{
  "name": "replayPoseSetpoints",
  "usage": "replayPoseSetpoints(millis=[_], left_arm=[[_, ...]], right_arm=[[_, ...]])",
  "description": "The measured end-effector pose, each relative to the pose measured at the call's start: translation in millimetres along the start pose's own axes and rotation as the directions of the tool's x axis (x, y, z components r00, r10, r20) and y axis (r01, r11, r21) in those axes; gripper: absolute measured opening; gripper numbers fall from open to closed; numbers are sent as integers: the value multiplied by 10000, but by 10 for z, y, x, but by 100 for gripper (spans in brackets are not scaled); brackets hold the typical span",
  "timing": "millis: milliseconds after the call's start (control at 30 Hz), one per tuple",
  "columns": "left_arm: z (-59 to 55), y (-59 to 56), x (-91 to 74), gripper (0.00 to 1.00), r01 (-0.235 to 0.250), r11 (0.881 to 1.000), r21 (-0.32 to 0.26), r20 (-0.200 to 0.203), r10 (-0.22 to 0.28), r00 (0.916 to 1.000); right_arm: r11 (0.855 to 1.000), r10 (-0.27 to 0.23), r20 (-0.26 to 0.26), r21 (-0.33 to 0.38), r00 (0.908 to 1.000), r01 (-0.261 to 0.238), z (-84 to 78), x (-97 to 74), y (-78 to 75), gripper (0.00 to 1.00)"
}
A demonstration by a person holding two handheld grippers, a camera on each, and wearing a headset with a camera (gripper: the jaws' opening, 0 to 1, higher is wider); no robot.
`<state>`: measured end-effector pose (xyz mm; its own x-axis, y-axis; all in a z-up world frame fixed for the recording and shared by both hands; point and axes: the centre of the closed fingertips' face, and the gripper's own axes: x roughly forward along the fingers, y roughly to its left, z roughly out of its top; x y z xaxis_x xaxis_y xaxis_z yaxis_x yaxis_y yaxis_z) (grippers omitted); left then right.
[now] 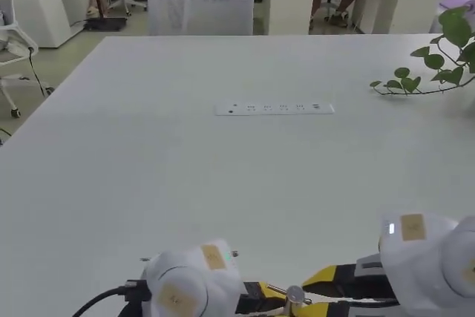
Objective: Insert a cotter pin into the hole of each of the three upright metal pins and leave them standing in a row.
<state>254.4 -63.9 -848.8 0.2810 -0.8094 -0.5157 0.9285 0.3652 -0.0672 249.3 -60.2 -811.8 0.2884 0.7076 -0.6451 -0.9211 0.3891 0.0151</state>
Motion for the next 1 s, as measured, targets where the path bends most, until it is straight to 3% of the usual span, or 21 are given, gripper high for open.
replayPoseSetpoints(millis=[667,1000], left_arm=[[-70,-39,-49,19,260,9995,-173,-346,-266,9990],[-80,-9,-143,25,144,9994,-304,-412,-156,9990]], right_arm=[[9998,202,-349,-75,9992,-204,-32,164,5,17],[9997,232,-455,-116,9987,-237,-60,197,-7,15]])
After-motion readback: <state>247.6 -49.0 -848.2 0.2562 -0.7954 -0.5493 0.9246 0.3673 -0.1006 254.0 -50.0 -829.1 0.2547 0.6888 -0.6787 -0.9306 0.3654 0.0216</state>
